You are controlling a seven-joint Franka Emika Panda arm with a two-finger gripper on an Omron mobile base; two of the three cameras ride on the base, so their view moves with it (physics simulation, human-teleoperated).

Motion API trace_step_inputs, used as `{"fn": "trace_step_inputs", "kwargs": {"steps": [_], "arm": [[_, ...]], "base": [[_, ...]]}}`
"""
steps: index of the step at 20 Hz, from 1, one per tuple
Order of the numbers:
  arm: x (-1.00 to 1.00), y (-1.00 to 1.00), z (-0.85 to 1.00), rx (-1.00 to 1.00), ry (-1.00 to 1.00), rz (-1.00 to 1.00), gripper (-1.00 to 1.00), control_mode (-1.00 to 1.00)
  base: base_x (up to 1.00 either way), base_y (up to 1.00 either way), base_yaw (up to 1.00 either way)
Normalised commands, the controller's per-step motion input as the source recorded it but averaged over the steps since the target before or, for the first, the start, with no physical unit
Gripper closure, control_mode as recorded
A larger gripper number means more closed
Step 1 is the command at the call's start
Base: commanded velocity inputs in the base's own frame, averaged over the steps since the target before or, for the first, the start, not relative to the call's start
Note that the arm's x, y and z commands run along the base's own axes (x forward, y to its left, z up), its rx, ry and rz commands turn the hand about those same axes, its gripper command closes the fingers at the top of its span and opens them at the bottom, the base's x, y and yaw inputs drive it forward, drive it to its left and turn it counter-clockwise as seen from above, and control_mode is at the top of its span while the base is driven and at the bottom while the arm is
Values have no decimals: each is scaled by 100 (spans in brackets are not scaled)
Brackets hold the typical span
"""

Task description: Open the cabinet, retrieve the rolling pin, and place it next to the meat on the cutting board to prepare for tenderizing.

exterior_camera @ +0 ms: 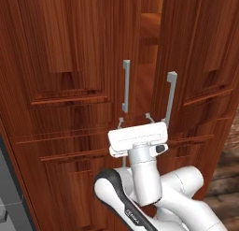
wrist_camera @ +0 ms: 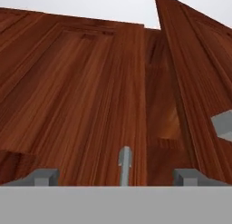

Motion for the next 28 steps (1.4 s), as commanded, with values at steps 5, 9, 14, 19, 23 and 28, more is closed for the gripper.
{"fn": "trace_step_inputs", "kwargs": {"steps": [5, 9, 14, 19, 23, 28], "arm": [[-11, 22, 0, -1, 12, -46, -100, -100], [-30, 30, 1, 0, 12, -50, -100, -100], [-74, 38, 0, 0, 4, -41, -100, -100], [-85, 52, 2, -1, 0, -35, -100, -100], [-69, 65, 11, -5, -5, -30, -100, -100], [-49, 84, 30, -6, -13, -21, -100, -100]], "base": [[0, 0, 0], [0, 0, 0], [0, 0, 0], [0, 0, 0], [0, 0, 0], [0, 0, 0]]}}
